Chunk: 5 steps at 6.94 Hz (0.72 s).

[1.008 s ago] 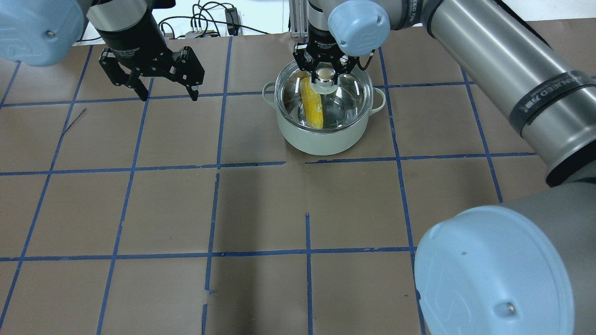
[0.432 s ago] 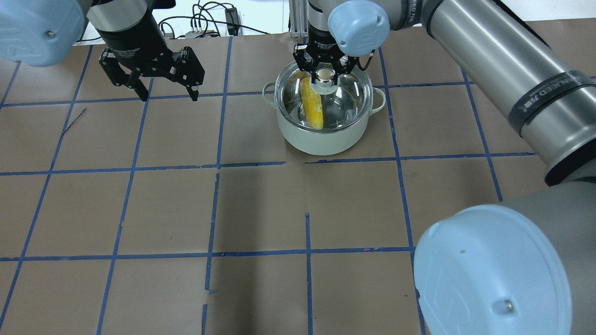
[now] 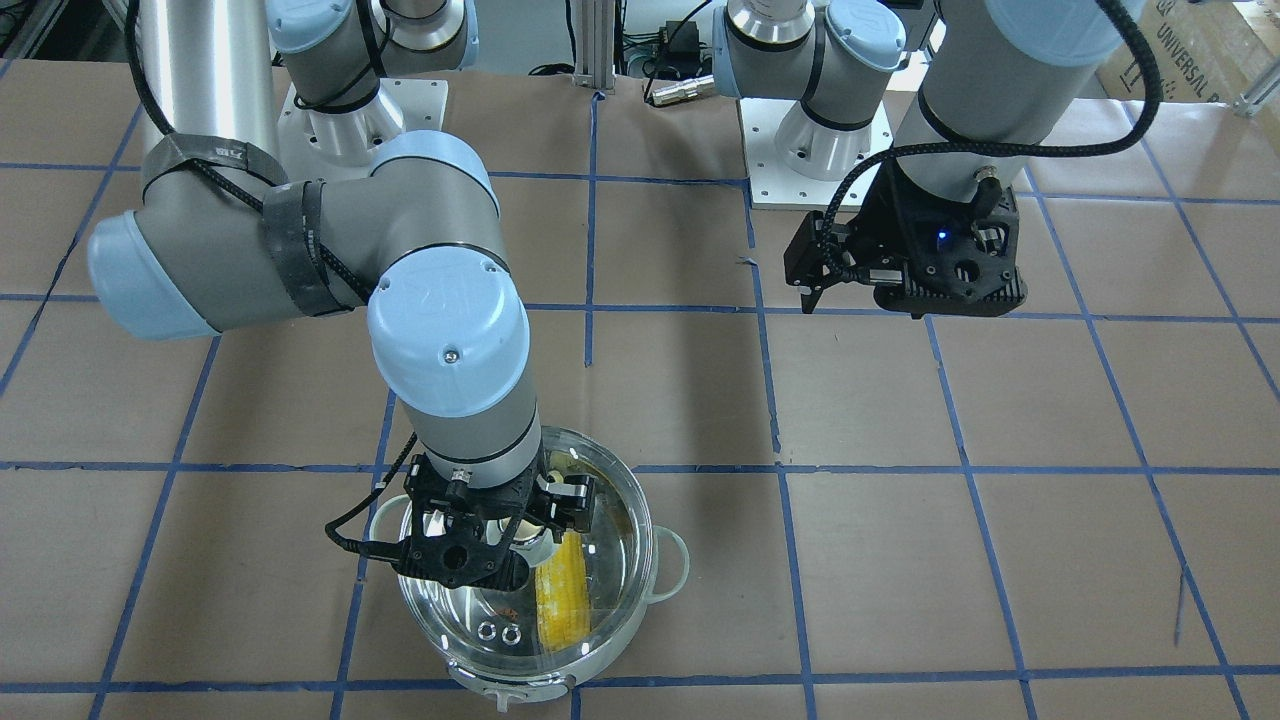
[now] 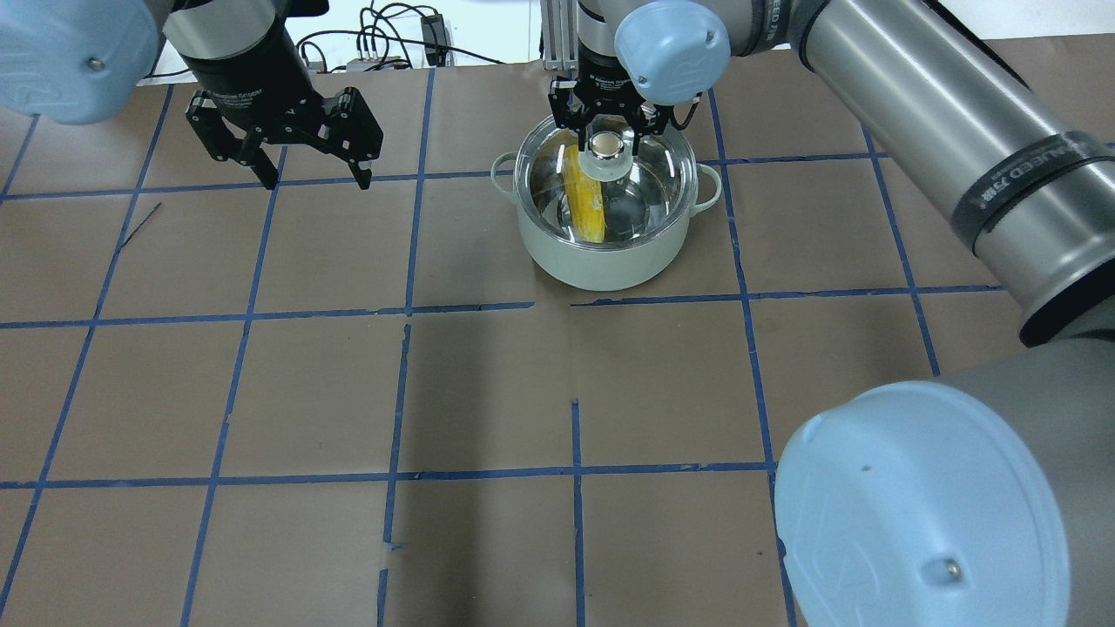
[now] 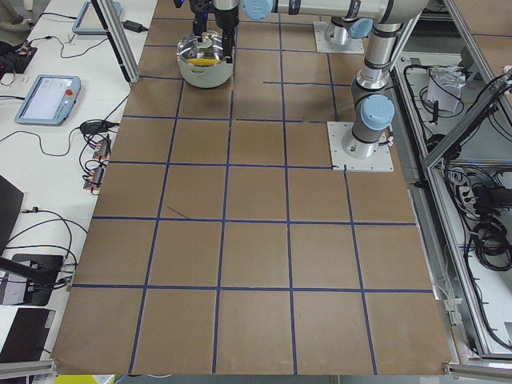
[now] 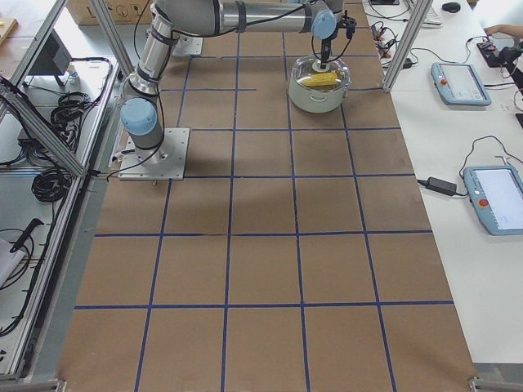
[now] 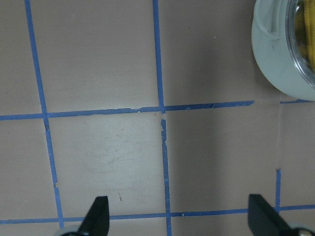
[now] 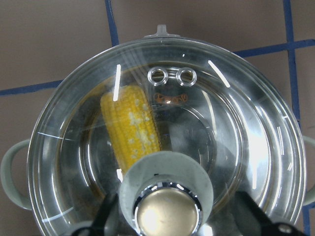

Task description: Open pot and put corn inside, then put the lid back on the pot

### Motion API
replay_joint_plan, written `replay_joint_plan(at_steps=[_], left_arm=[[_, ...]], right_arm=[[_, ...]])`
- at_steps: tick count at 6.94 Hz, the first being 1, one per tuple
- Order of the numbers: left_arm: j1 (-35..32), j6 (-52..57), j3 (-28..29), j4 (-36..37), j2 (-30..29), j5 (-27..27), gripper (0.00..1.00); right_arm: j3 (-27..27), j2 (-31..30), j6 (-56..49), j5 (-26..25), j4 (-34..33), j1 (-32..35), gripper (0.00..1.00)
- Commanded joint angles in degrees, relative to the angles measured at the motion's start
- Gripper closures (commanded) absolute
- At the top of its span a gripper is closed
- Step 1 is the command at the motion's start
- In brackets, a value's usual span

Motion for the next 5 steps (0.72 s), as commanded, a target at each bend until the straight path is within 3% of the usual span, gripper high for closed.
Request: replay_joint_plan(at_steps=[1,2,5], left_arm=[[-0.04,0.0,0.0,0.0,-0.01,0.0,0.0],[0.04,0.0,0.0,0.0,-0.01,-0.09,0.0],[-0.04,0.0,0.0,0.0,-0.01,-0.09,0.0]], right_arm=[[-1.77,-1.1,-2.58,0.62,0.13,-2.52,0.0],[-2.39,-1.8,-7.39,0.54,1.27,-4.88,0.0],[1.11,-11.09,-20.94,0.18,13.73,-10.59,0.0]])
